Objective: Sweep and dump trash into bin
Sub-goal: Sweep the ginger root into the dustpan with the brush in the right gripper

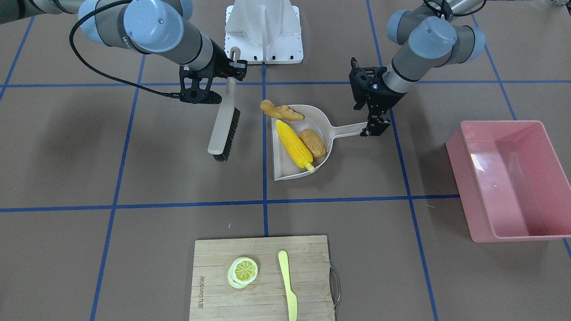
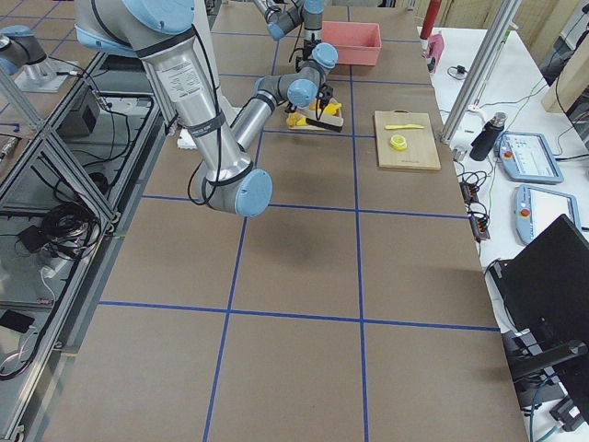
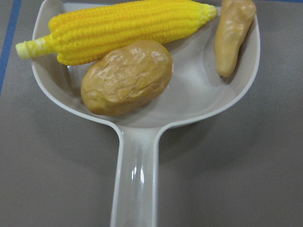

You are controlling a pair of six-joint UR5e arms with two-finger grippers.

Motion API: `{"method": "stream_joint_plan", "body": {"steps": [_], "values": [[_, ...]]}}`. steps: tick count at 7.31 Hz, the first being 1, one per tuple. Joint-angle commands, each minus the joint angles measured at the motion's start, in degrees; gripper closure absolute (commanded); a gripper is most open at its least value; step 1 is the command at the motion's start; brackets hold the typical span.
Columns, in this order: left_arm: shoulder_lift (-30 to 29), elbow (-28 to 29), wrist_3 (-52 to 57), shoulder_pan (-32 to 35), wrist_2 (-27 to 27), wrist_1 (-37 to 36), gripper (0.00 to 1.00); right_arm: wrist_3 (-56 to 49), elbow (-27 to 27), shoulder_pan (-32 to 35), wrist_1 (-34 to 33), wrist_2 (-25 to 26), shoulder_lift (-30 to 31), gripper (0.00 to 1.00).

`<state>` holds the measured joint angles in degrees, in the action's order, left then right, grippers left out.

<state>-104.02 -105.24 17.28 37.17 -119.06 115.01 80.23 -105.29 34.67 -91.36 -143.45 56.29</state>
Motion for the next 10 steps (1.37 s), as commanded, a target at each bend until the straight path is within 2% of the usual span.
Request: {"method": "stream_joint_plan", "body": {"steps": [1, 3, 4, 5, 7, 9, 10], "values": [[-0.8, 1.3, -0.8, -0.1, 0.4, 0.0, 0.13, -0.3, -1.0, -6.9, -6.2, -0.3, 0.0, 1.00], [-1.6, 2.5, -0.8, -0.1, 0.4, 0.0, 0.14, -0.3, 0.1, -11.1, -7.4, 3.4, 0.3, 1.00], [-2.0, 2.5, -1.2, -0.1, 0.4, 0.0, 0.18, -0.4, 0.8, -11.4, -7.3, 3.6, 0.0, 1.00], [-2.2, 2.5, -2.6, -0.1, 0.4, 0.0, 0.27, -1.7, 1.0, -11.2, -7.2, 3.4, -0.6, 1.00], [-2.3, 2.4, -3.0, 0.0, 0.4, 0.0, 0.53, -2.9, 2.3, -10.7, -6.9, 3.3, -2.1, 1.00], [-2.2, 2.3, -2.9, 0.0, 0.4, 0.0, 0.66, -2.0, 3.5, -10.7, -5.0, 3.1, -4.2, 1.00], [-2.2, 2.3, -2.7, 0.0, 0.5, 0.0, 0.67, -1.4, 5.0, -10.7, -3.4, 3.1, -5.1, 1.00]]}}
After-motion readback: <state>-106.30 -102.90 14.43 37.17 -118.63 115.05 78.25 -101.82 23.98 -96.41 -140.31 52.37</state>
